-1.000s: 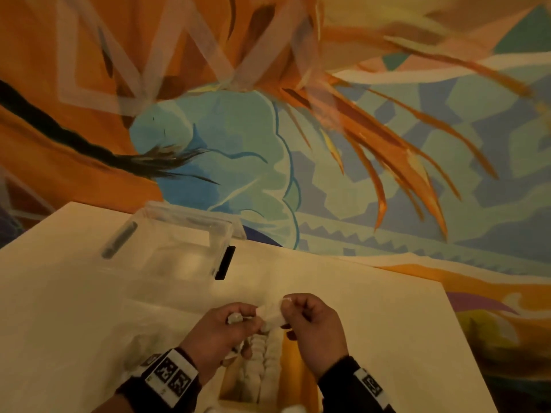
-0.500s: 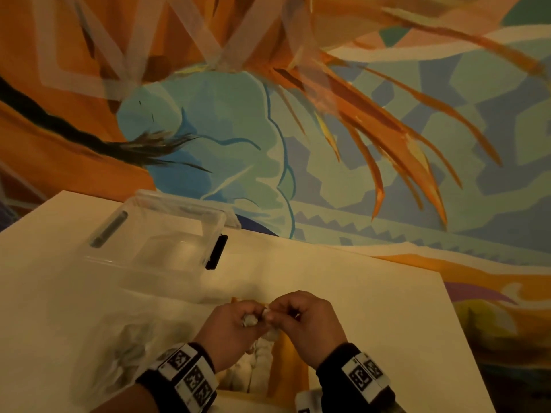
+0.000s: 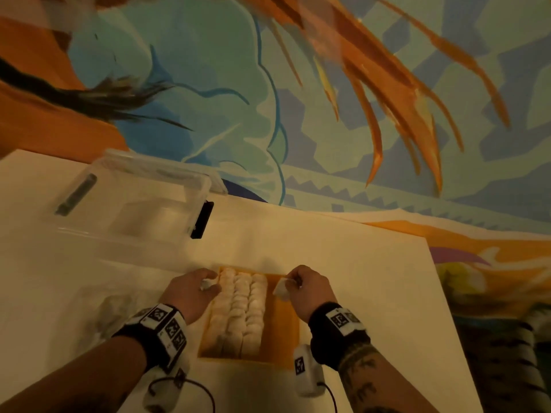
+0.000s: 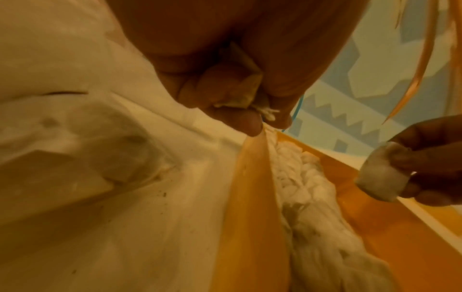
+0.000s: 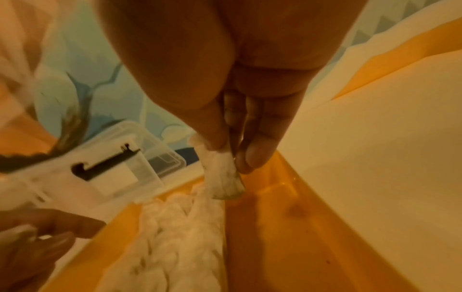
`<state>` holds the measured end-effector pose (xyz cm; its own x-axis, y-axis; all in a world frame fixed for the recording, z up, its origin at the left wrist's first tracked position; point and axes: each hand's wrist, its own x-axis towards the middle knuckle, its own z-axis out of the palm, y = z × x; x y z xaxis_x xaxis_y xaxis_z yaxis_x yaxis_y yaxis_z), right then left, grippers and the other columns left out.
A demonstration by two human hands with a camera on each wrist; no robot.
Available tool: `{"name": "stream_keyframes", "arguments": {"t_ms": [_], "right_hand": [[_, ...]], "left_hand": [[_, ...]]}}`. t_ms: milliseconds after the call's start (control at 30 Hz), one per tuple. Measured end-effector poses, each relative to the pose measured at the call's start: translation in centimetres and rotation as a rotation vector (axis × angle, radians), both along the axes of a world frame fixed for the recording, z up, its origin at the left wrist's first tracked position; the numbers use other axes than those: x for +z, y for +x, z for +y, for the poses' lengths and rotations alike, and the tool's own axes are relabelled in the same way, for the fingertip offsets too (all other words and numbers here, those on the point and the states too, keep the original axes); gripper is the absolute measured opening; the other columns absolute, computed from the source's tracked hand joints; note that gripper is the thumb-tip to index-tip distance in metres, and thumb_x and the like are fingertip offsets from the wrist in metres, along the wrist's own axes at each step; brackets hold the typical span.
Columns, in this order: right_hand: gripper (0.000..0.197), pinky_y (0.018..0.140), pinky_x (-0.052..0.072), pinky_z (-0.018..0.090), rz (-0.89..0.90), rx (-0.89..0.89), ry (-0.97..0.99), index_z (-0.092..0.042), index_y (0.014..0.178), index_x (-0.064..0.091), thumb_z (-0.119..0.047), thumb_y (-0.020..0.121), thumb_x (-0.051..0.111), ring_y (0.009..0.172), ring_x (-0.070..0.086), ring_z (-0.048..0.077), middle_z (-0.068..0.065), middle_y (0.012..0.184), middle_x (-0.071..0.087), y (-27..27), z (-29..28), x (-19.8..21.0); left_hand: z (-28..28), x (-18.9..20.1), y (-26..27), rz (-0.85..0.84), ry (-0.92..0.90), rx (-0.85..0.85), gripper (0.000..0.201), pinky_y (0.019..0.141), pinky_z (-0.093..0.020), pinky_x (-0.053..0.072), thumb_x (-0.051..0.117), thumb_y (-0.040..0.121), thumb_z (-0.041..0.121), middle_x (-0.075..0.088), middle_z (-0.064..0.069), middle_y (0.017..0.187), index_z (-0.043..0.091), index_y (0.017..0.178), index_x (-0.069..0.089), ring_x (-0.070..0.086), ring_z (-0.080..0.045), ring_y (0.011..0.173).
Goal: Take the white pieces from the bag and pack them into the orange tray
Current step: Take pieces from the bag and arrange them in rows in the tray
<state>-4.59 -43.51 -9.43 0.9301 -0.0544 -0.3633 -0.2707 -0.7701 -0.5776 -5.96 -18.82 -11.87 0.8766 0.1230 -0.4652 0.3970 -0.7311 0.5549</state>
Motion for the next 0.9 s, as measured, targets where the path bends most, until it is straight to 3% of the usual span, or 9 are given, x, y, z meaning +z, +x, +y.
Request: {"name": "stream_keyframes", "arguments": {"t_ms": [133, 233, 300, 500, 600, 700, 833, 900], "right_hand": [[0.02, 0.079, 0.051, 0.03, 0.123, 0.051, -0.165, -0.015, 0.113, 0.062, -0.019, 0.095, 0.052, 0.103, 0.062, 0.028, 0.011, 0.116, 0.064, 1.6, 2.0, -1.7], [0.026, 0.089, 0.052, 0.035, 0.186, 0.039, -0.237, -0.01, 0.117, 0.06, -0.022, 0.095, 0.054, 0.11, 0.06, 0.031, 0.012, 0.12, 0.063, 2.6, 3.0, -2.8], [0.029, 0.092, 0.052, 0.039, 0.196, 0.024, -0.266, -0.009, 0.117, 0.06, -0.028, 0.096, 0.055, 0.11, 0.059, 0.032, 0.014, 0.12, 0.063, 3.2, 3.4, -3.4], [0.023, 0.086, 0.054, 0.038, 0.165, -0.024, -0.262, -0.013, 0.11, 0.063, -0.029, 0.096, 0.053, 0.101, 0.063, 0.032, 0.012, 0.11, 0.067, 3.6, 4.1, -4.3], [0.017, 0.08, 0.055, 0.04, 0.13, -0.111, -0.206, -0.015, 0.106, 0.053, -0.026, 0.093, 0.055, 0.093, 0.063, 0.033, 0.012, 0.102, 0.066, 3.1, 3.9, -4.3], [0.019, 0.078, 0.053, 0.037, 0.101, -0.171, -0.183, -0.014, 0.106, 0.046, -0.019, 0.091, 0.056, 0.097, 0.061, 0.034, 0.012, 0.107, 0.062, 2.5, 3.5, -4.1], [0.026, 0.086, 0.054, 0.038, 0.243, -0.188, -0.195, -0.009, 0.116, 0.055, -0.019, 0.092, 0.052, 0.105, 0.063, 0.034, 0.015, 0.118, 0.063, 1.3, 3.7, -4.2], [0.026, 0.082, 0.055, 0.036, 0.331, -0.205, -0.154, -0.009, 0.115, 0.057, -0.021, 0.093, 0.053, 0.102, 0.064, 0.033, 0.014, 0.118, 0.063, 1.1, 4.1, -4.5]], "left_hand": [[0.6, -1.7, 0.1, 0.102, 0.066, -0.085, 0.052, 0.089, -0.029, 0.053, 0.064, 0.088, 0.048, 0.063, -0.003, 0.131, 0.029, 0.135, 0.053, 0.067, -0.022, 0.096], [0.7, -2.5, 0.3, 0.111, 0.075, -0.135, 0.05, 0.09, -0.027, 0.051, 0.065, 0.088, 0.047, 0.064, -0.002, 0.129, 0.029, 0.134, 0.055, 0.065, -0.02, 0.086], [0.8, -2.5, 0.5, 0.097, 0.096, -0.151, 0.049, 0.092, -0.028, 0.049, 0.064, 0.088, 0.047, 0.064, -0.001, 0.13, 0.03, 0.134, 0.056, 0.066, -0.021, 0.096], [1.2, -2.9, 0.6, 0.097, 0.078, -0.154, 0.049, 0.095, -0.028, 0.048, 0.064, 0.089, 0.047, 0.064, -0.002, 0.131, 0.032, 0.134, 0.056, 0.063, -0.021, 0.111], [1.2, -2.9, 0.7, 0.091, 0.085, -0.159, 0.048, 0.099, -0.029, 0.045, 0.064, 0.089, 0.046, 0.063, -0.001, 0.132, 0.032, 0.135, 0.055, 0.058, -0.021, 0.12], [1.2, -3.0, 0.7, 0.087, 0.079, -0.15, 0.049, 0.099, -0.029, 0.045, 0.063, 0.089, 0.046, 0.063, -0.001, 0.132, 0.033, 0.135, 0.055, 0.059, -0.021, 0.119], [1.1, -3.3, 0.6, 0.076, 0.073, -0.139, 0.049, 0.097, -0.03, 0.045, 0.062, 0.09, 0.047, 0.063, -0.002, 0.131, 0.032, 0.136, 0.054, 0.059, -0.021, 0.118], [1.1, -3.4, 0.6, 0.075, 0.073, -0.142, 0.049, 0.097, -0.03, 0.045, 0.062, 0.09, 0.047, 0.064, -0.002, 0.131, 0.031, 0.136, 0.055, 0.059, -0.021, 0.118]]}}
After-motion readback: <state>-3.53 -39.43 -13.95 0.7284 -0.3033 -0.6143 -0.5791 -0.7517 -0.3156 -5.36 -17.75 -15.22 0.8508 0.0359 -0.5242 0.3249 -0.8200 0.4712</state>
